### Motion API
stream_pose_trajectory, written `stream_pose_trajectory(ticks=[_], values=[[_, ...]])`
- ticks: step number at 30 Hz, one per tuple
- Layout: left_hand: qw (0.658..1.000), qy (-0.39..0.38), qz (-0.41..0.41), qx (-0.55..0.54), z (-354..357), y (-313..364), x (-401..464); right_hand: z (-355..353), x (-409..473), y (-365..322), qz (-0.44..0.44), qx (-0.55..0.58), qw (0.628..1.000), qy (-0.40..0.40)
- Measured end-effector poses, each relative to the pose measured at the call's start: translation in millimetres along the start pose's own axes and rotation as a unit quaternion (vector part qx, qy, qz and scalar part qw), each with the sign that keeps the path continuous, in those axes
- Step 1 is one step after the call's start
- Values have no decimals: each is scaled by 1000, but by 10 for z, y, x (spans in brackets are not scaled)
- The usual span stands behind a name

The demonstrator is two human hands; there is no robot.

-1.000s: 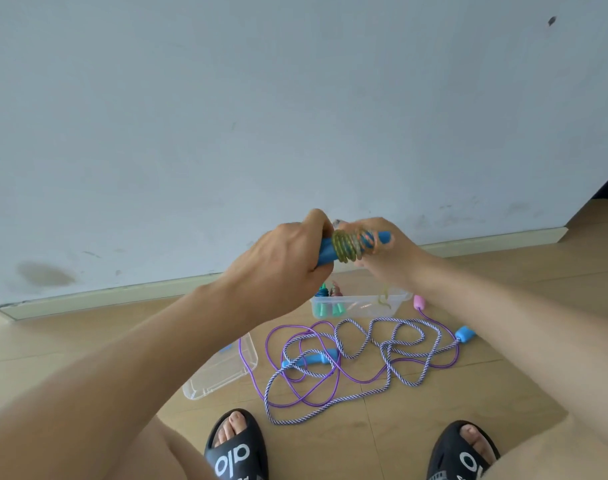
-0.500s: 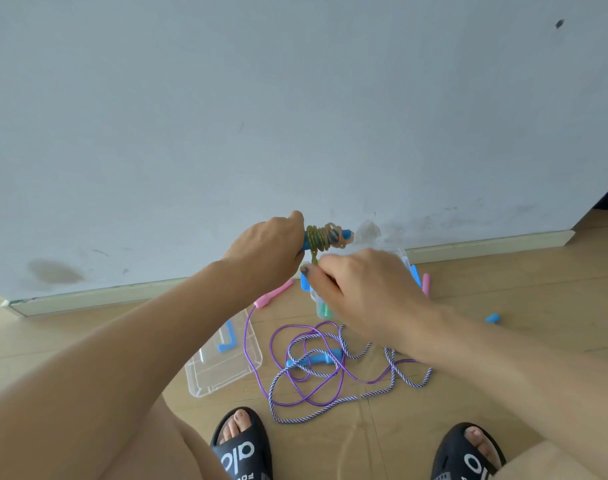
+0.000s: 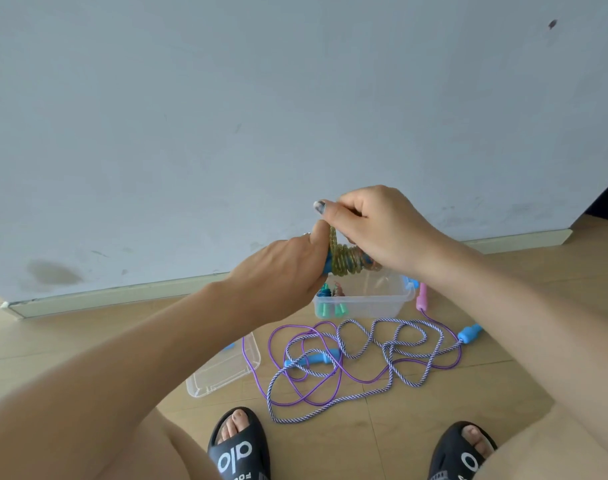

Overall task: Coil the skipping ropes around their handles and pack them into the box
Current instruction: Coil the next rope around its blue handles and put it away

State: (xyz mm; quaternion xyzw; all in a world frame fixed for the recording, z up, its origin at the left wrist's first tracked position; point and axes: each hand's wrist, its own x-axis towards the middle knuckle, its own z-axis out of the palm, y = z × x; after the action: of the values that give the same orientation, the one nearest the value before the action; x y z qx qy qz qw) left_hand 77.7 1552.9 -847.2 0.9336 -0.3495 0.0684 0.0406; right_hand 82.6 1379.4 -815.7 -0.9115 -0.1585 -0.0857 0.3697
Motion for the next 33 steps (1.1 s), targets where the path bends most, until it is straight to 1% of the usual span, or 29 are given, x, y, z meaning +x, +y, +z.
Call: stream_pose_trajectory(ticks=[4, 7, 9, 11, 12, 15, 16, 18, 20, 22, 24, 26, 28, 31, 33], values=[[998, 40, 51, -23, -105, 48, -24, -59, 59, 93, 68, 85, 991, -81], [992, 78, 75, -67, -217, 130, -41, -39, 97, 195, 133, 156, 973, -107], [991, 89, 69, -79, -249, 172, -50, 14, 70, 233, 155, 191, 961, -128], [989, 85, 42, -110, -226, 158, -39, 76, 9, 238, 159, 190, 958, -142], [987, 83, 26, -133, -211, 130, -28, 123, -18, 249, 157, 168, 963, -140], [977, 87, -36, -192, -170, -3, 4, 292, -124, 233, 210, 97, 962, -144], [974, 76, -67, -203, -155, -50, 16, 352, -158, 213, 214, 86, 961, -149], [973, 34, -115, -196, -116, -117, 43, 444, -212, 155, 216, 85, 965, -124], [978, 3, -134, -162, -59, -178, 80, 437, -288, 60, 206, 79, 970, -102], [981, -16, -150, -125, -21, -258, 113, 400, -360, -29, 182, 52, 977, -102], [985, -36, -151, -82, 8, -349, 126, 375, -406, -54, 142, -7, 986, -91], [988, -53, -135, -46, 24, -414, 117, 304, -401, -29, 107, -58, 990, -75], [991, -64, -112, -20, 35, -431, 113, 226, -351, -3, 65, -92, 993, -42], [993, -93, -76, 12, 58, -345, 114, 104, -271, -13, 21, -113, 993, -10], [993, -106, -47, 8, 71, -268, 106, 56, -218, -27, 1, -123, 992, 4]])
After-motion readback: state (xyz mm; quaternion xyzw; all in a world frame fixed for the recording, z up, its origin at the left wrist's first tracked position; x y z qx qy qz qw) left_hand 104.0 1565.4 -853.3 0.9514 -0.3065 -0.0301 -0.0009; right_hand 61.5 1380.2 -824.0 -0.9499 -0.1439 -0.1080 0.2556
